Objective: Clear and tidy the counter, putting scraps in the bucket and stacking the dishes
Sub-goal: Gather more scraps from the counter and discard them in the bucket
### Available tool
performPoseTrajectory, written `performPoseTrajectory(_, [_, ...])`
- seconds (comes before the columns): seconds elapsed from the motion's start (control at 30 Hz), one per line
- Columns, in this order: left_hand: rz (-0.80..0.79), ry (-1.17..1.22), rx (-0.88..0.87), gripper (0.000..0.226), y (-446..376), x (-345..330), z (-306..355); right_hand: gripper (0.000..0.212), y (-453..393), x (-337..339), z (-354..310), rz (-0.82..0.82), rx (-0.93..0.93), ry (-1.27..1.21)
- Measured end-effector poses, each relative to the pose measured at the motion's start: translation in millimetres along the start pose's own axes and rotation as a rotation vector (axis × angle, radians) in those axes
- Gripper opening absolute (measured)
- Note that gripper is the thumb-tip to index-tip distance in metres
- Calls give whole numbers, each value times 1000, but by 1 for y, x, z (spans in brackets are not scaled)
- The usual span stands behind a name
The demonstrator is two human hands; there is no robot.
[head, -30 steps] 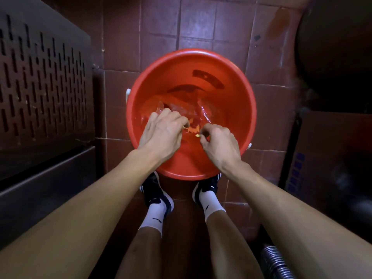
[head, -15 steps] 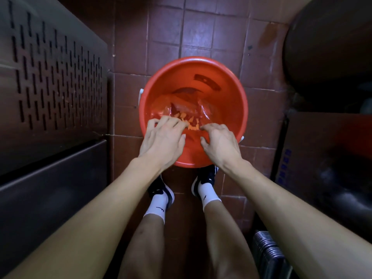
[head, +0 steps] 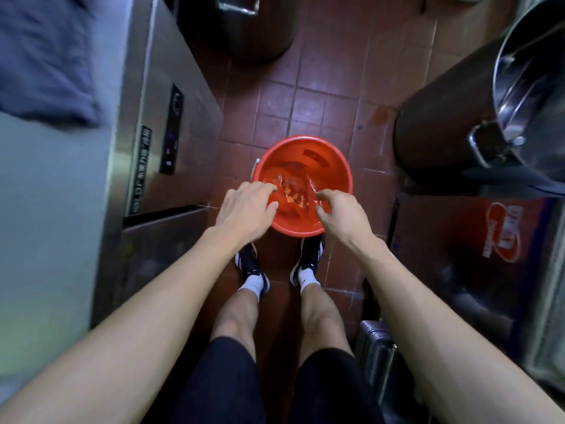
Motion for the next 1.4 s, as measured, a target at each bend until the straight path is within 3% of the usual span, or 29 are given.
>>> performPoseTrajectory(0.43, [118, 78, 71, 43, 108, 133, 31, 30, 68, 132, -103, 76, 232, 57])
performPoseTrajectory(0.8, [339, 38, 253, 46, 189, 209, 26, 32, 81, 209, -186, 90, 611, 247])
performPoseTrajectory(1.07, [467, 166, 421, 43, 251, 207, -7, 30, 94, 205, -247, 48, 832, 366])
performPoseTrajectory(1.4, [573, 352, 672, 44, 354, 171, -77, 36, 144, 141, -328, -90, 1084, 394])
Point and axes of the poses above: each hand's wrist, its own y-axis away from the middle knuckle, its own x-axis out of the back of the hand, z = x × y, the point moved 2 cm from there along -y, towards the middle knuckle, and after that the axes turned 11 degrees about x, right-handed, at the moved point
